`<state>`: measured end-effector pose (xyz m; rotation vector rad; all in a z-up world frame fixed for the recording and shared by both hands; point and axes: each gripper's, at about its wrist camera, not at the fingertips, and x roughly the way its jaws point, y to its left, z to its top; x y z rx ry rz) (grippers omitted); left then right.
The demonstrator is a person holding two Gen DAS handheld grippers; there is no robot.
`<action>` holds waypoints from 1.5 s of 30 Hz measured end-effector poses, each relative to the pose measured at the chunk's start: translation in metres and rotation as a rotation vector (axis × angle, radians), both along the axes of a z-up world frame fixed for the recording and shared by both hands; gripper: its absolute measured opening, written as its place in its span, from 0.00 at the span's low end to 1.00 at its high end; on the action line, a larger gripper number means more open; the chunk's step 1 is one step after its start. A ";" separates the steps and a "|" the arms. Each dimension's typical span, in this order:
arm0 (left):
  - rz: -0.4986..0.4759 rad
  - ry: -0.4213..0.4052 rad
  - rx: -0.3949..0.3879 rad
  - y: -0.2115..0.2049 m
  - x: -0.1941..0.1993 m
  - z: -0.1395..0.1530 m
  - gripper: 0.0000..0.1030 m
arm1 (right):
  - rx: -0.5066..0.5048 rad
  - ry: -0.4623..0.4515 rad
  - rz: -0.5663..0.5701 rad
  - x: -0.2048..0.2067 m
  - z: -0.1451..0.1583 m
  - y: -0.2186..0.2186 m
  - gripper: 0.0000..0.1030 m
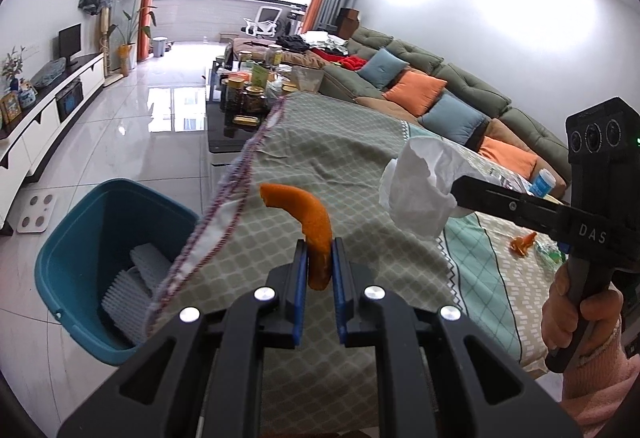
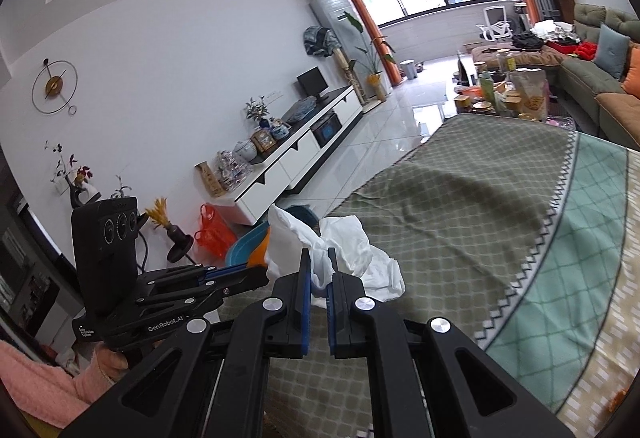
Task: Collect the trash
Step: 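Carry the orange peel and tissue to the teal bin and release both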
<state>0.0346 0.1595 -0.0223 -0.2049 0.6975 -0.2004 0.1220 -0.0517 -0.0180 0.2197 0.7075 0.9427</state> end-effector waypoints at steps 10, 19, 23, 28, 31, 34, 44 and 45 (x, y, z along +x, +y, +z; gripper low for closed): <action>0.078 -0.008 0.003 0.032 -0.006 0.003 0.13 | 0.004 -0.003 0.074 0.003 0.003 0.036 0.06; 0.133 -0.013 0.014 0.054 -0.009 0.004 0.13 | 0.002 -0.002 0.134 0.000 0.002 0.065 0.06; 0.154 -0.012 0.015 0.064 -0.010 0.004 0.13 | -0.001 -0.002 0.150 0.002 0.001 0.074 0.06; 0.181 -0.008 0.015 0.077 -0.010 0.002 0.13 | -0.008 -0.002 0.170 0.004 0.003 0.091 0.06; 0.199 -0.005 0.018 0.082 -0.011 0.001 0.13 | -0.012 -0.003 0.182 0.006 0.003 0.100 0.06; 0.218 -0.001 0.017 0.090 -0.011 -0.001 0.13 | -0.015 -0.001 0.197 0.008 0.003 0.110 0.06; 0.266 0.028 0.015 0.107 -0.006 -0.010 0.13 | -0.027 0.029 0.249 0.018 -0.001 0.142 0.06; 0.269 0.030 0.016 0.106 -0.006 -0.010 0.13 | -0.029 0.034 0.254 0.020 -0.002 0.145 0.06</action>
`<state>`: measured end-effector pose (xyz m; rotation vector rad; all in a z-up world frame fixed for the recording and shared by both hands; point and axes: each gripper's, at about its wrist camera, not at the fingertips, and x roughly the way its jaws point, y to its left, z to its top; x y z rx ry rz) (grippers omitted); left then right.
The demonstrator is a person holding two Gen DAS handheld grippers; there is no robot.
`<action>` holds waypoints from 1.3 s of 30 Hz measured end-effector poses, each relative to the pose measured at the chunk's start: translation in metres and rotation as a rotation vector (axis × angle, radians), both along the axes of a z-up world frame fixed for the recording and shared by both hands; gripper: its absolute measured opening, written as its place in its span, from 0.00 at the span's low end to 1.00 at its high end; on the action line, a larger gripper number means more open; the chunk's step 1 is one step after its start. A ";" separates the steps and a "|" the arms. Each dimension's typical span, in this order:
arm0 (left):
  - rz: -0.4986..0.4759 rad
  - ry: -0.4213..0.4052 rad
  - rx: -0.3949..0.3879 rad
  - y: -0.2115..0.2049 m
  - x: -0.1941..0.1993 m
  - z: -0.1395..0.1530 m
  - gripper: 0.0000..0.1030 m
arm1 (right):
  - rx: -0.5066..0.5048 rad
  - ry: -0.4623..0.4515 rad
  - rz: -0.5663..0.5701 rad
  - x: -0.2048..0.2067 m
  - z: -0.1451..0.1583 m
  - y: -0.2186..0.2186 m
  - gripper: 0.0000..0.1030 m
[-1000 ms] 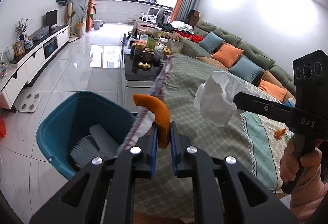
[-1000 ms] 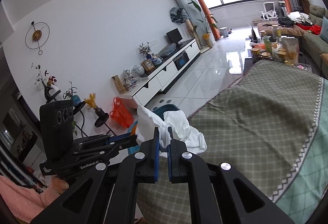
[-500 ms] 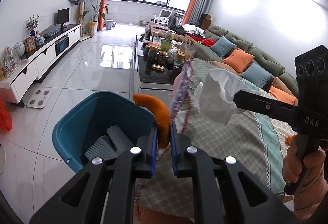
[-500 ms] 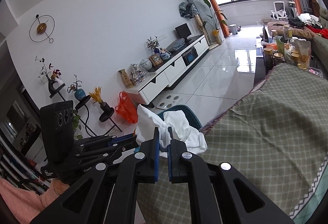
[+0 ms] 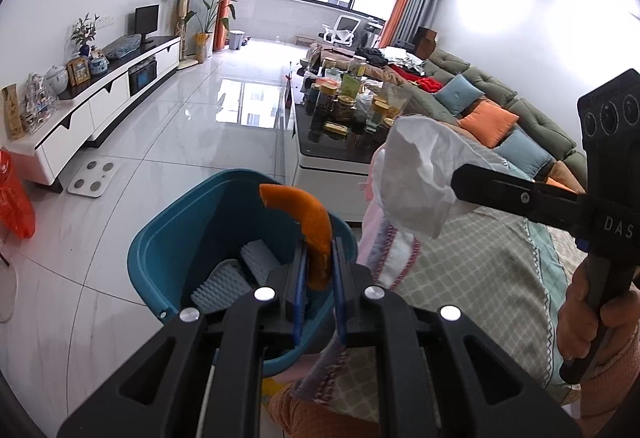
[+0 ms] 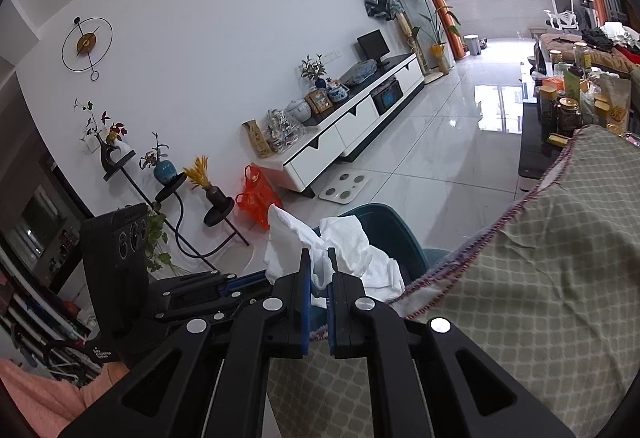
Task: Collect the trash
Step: 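Carry the orange peel and tissue to the teal bin and release both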
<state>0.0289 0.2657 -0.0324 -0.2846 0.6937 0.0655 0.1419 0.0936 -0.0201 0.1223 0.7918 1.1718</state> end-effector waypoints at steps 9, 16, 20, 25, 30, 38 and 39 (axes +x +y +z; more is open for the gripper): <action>0.030 0.029 0.004 0.006 0.009 -0.010 0.13 | -0.025 0.031 0.023 0.009 -0.007 0.026 0.06; 0.049 0.055 -0.002 0.010 0.016 -0.021 0.13 | -0.063 0.076 0.034 0.019 -0.019 0.046 0.06; 0.054 0.074 -0.012 0.015 0.023 -0.027 0.13 | -0.098 0.091 0.029 0.024 -0.027 0.057 0.06; 0.058 0.098 -0.021 0.022 0.030 -0.037 0.13 | -0.141 0.121 0.032 0.030 -0.039 0.065 0.08; 0.062 0.118 -0.038 0.031 0.035 -0.047 0.14 | -0.174 0.155 0.033 0.034 -0.050 0.070 0.10; 0.084 0.146 -0.056 0.041 0.043 -0.060 0.20 | -0.182 0.181 0.007 0.036 -0.055 0.066 0.26; 0.085 0.147 -0.057 0.041 0.042 -0.061 0.21 | -0.179 0.182 0.005 0.035 -0.055 0.065 0.27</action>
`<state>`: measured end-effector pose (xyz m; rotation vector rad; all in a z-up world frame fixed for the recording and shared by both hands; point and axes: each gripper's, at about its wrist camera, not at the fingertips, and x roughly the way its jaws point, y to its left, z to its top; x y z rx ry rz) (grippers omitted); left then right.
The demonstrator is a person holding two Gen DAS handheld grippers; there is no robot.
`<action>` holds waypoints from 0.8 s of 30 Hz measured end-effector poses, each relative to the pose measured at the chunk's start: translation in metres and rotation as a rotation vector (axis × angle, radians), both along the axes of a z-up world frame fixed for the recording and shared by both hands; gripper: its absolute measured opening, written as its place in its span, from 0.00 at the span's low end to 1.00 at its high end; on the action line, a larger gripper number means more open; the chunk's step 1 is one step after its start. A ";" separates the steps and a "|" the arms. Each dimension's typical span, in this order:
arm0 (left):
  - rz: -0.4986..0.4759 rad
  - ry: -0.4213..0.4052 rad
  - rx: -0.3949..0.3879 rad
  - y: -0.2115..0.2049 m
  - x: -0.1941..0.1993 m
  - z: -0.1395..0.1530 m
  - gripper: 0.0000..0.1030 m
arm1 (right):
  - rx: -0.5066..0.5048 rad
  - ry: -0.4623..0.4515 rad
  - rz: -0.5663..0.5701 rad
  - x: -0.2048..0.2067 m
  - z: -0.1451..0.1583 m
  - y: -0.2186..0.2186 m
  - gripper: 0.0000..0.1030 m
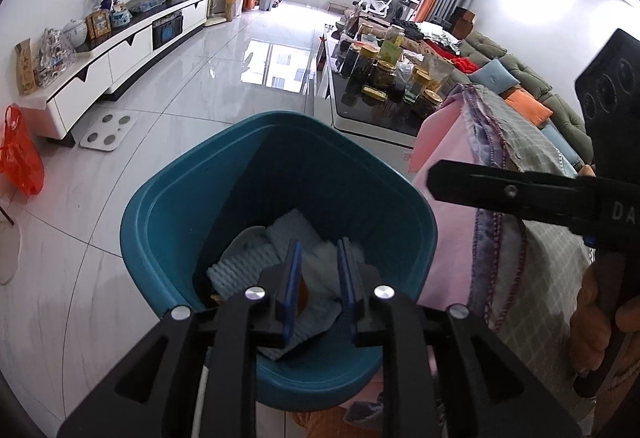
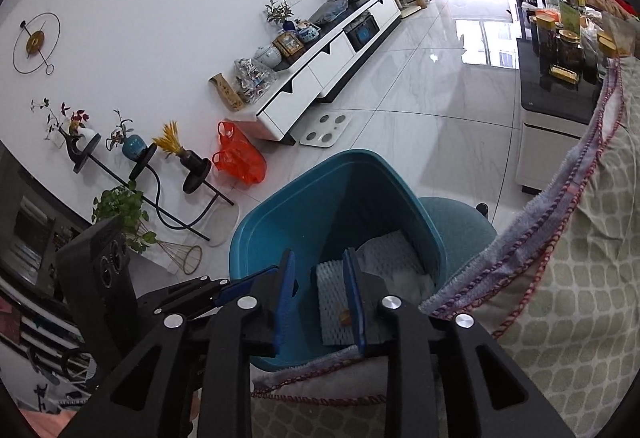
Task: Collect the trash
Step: 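Carry the orange peel and tissue to the teal bin and release both, then move both grippers back over the remaining peel and green wrapper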
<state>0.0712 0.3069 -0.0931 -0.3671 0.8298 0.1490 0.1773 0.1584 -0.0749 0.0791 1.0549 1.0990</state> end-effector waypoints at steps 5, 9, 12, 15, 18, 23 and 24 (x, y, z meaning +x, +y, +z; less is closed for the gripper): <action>-0.006 -0.024 0.002 -0.004 -0.006 0.006 0.26 | 0.031 -0.021 -0.021 -0.005 0.009 -0.014 0.35; -0.028 -0.085 0.029 -0.017 -0.018 0.022 0.42 | 0.052 -0.064 -0.035 -0.012 0.020 -0.029 0.40; -0.055 -0.132 0.038 -0.025 -0.027 0.033 0.56 | 0.071 -0.123 -0.055 -0.023 0.031 -0.048 0.46; -0.104 -0.181 0.060 -0.044 -0.034 0.047 0.65 | 0.089 -0.174 -0.084 -0.034 0.042 -0.073 0.52; -0.152 -0.227 0.090 -0.069 -0.040 0.056 0.82 | 0.097 -0.215 -0.136 -0.044 0.048 -0.108 0.55; -0.252 -0.292 0.144 -0.123 -0.045 0.067 0.95 | 0.110 -0.254 -0.253 -0.054 0.053 -0.168 0.57; -0.269 -0.300 0.152 -0.133 -0.045 0.067 0.95 | 0.110 -0.260 -0.281 -0.057 0.052 -0.180 0.59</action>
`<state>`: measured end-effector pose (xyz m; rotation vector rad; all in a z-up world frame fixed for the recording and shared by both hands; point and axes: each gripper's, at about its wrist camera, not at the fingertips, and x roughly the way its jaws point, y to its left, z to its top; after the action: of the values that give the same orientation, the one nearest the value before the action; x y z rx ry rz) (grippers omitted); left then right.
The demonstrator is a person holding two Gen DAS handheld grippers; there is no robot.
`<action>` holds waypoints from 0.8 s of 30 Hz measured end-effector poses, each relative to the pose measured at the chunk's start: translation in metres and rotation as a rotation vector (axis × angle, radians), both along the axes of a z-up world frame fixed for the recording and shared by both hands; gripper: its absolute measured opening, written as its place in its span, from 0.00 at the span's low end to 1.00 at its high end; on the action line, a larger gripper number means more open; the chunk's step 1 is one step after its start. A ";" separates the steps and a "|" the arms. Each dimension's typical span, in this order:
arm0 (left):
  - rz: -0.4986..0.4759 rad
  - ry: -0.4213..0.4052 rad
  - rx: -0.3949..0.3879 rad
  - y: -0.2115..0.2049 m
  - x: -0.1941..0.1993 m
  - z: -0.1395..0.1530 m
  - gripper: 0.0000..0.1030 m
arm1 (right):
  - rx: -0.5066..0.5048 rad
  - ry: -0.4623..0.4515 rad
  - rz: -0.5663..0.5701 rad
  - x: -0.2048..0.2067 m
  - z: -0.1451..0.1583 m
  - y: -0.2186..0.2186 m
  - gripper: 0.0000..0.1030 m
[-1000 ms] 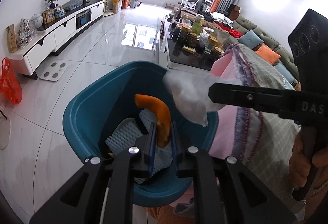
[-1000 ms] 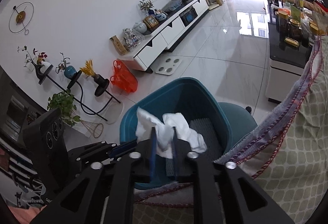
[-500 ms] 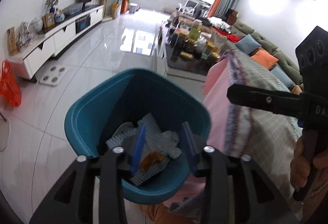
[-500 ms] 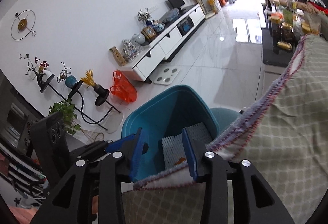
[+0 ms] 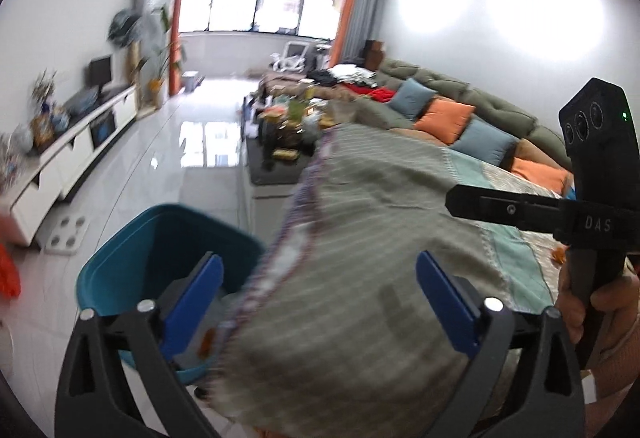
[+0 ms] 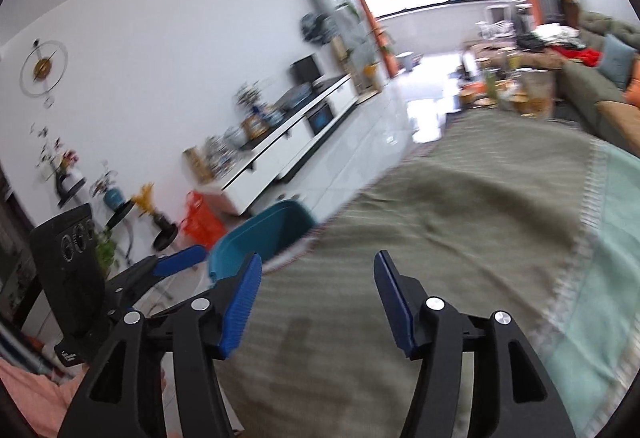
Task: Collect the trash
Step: 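Move both grippers back over the remaining peel and green wrapper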
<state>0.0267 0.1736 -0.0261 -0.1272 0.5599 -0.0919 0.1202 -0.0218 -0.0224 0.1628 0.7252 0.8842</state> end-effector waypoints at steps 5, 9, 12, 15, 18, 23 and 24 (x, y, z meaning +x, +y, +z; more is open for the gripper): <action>-0.136 -0.024 0.024 -0.056 0.004 0.003 0.96 | -0.020 -0.035 -0.156 -0.021 0.000 -0.065 0.63; -0.247 -0.026 0.033 -0.100 0.007 0.000 0.96 | -0.044 -0.039 -0.300 -0.038 -0.006 -0.118 0.64; -0.335 -0.027 0.044 -0.132 0.009 -0.003 0.96 | -0.057 -0.035 -0.390 -0.046 -0.009 -0.154 0.64; -0.413 -0.026 0.061 -0.164 0.009 -0.006 0.95 | -0.068 -0.040 -0.486 -0.059 -0.009 -0.191 0.64; -0.483 -0.020 0.074 -0.193 0.011 -0.010 0.95 | -0.073 -0.053 -0.570 -0.068 -0.006 -0.222 0.64; -0.557 0.008 0.090 -0.232 0.021 -0.013 0.92 | -0.064 -0.053 -0.665 -0.079 -0.011 -0.270 0.64; -0.563 0.013 0.090 -0.236 0.023 -0.014 0.91 | -0.062 -0.051 -0.674 -0.079 -0.012 -0.276 0.64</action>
<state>0.0494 -0.0620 -0.0396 0.1214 0.5997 -0.6127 0.0408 -0.2977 -0.0342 0.3065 0.5910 0.2217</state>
